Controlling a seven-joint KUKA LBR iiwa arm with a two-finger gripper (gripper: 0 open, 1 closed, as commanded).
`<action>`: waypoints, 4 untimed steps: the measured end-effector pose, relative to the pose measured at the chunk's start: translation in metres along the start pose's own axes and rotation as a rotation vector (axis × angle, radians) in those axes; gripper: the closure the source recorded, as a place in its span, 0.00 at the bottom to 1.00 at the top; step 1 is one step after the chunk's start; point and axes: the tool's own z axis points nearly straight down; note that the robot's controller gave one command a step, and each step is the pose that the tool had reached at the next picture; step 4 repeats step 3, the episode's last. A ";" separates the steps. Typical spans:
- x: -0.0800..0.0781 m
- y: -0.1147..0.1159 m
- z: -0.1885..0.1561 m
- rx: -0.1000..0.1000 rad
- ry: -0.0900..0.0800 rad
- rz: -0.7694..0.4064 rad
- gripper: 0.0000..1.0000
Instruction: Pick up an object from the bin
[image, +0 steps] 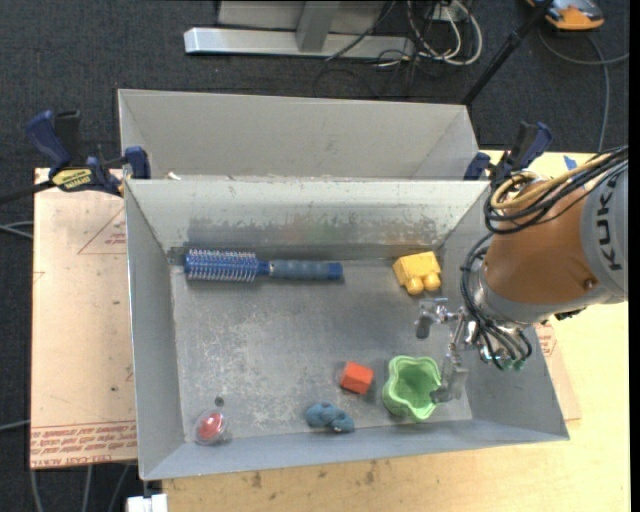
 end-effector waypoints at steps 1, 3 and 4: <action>0.012 0.024 0.054 0.004 -0.029 -0.220 0.00; 0.002 0.041 -0.075 0.003 -0.017 -0.230 1.00; 0.002 0.041 -0.075 0.003 -0.017 -0.230 1.00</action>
Offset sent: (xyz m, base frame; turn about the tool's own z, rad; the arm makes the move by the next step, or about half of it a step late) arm -0.0193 0.0226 -0.0573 -0.2223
